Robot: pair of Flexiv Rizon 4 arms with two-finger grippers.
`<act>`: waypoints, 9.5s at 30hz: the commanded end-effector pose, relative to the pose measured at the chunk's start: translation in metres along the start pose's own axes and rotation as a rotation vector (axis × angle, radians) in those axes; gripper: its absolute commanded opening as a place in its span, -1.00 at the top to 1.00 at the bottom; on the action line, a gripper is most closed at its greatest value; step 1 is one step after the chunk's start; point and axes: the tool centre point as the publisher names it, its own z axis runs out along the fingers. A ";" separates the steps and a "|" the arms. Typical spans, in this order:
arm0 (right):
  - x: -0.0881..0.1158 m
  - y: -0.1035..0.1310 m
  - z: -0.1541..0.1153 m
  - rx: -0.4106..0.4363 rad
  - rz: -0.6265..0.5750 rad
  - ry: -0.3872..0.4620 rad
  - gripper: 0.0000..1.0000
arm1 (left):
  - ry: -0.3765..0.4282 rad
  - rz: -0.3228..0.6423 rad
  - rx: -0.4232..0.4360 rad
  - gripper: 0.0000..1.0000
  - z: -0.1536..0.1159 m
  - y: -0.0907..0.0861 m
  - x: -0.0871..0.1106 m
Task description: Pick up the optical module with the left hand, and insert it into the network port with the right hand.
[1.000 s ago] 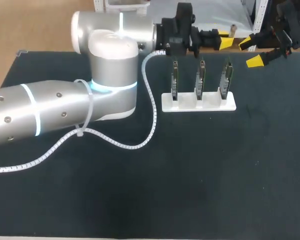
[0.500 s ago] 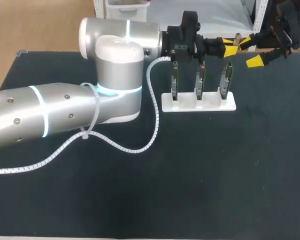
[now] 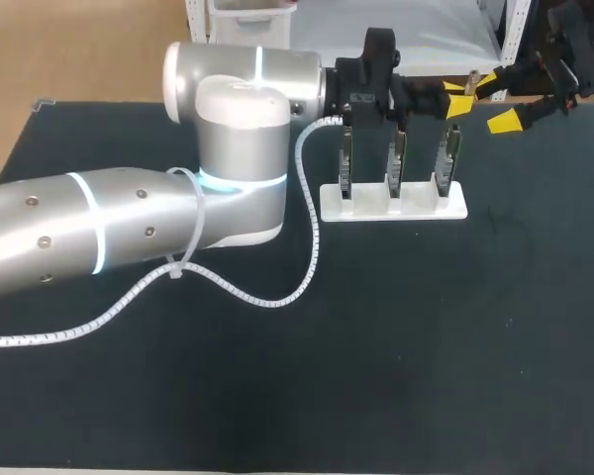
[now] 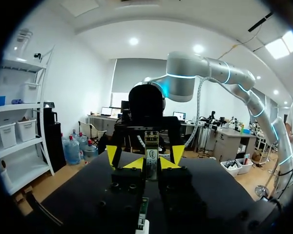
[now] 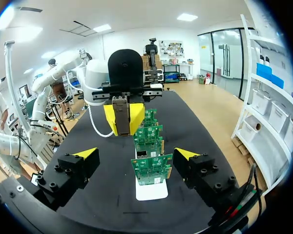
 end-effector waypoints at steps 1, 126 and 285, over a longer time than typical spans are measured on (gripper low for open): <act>0.000 0.002 0.000 0.004 -0.002 -0.001 -1.00 | -0.004 0.000 -0.001 1.00 0.004 0.004 0.002; -0.051 0.007 0.002 -0.022 -0.064 -0.037 1.00 | 0.107 -0.007 -0.042 -1.00 -0.013 0.009 0.014; -0.037 0.005 0.012 -0.035 -0.153 -0.015 1.00 | 0.709 0.087 -0.012 -1.00 -0.023 0.010 0.079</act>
